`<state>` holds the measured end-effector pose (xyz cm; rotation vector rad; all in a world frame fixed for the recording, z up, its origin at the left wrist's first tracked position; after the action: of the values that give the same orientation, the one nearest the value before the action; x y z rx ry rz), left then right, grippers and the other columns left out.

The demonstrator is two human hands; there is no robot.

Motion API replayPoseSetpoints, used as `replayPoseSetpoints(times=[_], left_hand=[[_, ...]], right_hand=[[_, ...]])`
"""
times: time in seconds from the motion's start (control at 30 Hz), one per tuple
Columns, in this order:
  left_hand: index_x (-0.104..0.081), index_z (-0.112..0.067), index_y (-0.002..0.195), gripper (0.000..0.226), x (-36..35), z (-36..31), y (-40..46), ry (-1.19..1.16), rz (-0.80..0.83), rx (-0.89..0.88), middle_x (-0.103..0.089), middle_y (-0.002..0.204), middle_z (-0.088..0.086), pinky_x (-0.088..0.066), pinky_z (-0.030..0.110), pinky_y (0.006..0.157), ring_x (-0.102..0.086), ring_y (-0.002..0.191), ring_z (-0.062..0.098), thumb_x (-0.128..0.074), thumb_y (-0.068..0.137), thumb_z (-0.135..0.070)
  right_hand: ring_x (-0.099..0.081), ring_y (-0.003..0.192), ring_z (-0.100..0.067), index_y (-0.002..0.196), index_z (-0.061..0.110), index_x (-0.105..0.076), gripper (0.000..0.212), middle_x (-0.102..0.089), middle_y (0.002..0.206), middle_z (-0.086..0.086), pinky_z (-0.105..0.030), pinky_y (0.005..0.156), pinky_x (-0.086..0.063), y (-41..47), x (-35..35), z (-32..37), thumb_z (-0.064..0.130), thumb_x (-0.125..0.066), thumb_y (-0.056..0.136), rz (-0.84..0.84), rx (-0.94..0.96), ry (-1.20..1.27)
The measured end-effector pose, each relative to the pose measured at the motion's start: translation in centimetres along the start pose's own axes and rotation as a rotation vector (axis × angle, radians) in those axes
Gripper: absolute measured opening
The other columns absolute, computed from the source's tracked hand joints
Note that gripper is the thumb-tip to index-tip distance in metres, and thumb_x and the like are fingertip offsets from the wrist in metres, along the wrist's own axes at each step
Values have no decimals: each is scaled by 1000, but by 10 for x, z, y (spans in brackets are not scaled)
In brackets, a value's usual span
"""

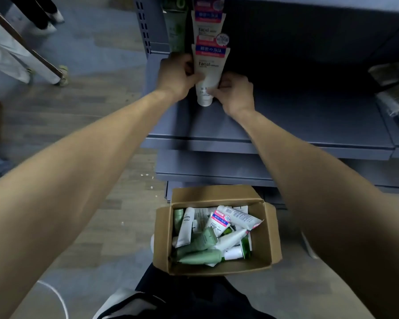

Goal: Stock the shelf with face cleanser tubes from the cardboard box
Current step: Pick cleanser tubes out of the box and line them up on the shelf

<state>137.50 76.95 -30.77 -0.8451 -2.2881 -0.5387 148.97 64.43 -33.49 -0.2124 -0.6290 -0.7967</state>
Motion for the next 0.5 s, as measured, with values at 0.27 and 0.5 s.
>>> replayPoseSetpoints(times=[0.27, 0.5], left_hand=[[-68, -14, 108, 30, -1, 8, 35, -72, 4, 14, -73, 104, -2, -58, 33, 84, -68, 92, 11, -72, 81, -27], [-67, -11, 111, 34, -3, 12, 54, -115, -8, -4, -72, 110, 3, -59, 36, 83, -68, 98, 14, -70, 81, -27]], right_hand=[[-66, 98, -13, 109, 11, -68, 37, -72, 108, -1, -11, 72, -48, 36, -9, 8, 34, -74, 82, 0, 34, -164], [-64, 97, -5, 113, 12, -67, 38, -71, 111, 1, 1, 63, -41, 56, -12, 10, 32, -76, 83, -11, 9, -98]])
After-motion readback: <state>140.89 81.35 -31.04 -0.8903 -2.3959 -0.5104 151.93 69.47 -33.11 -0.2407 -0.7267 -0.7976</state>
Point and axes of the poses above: each hand's wrist, its own y-axis towards the middle knuckle, its own x-axis out of the back of the hand, z = x × y, the point moved 4 cm from there along y, towards the middle knuckle
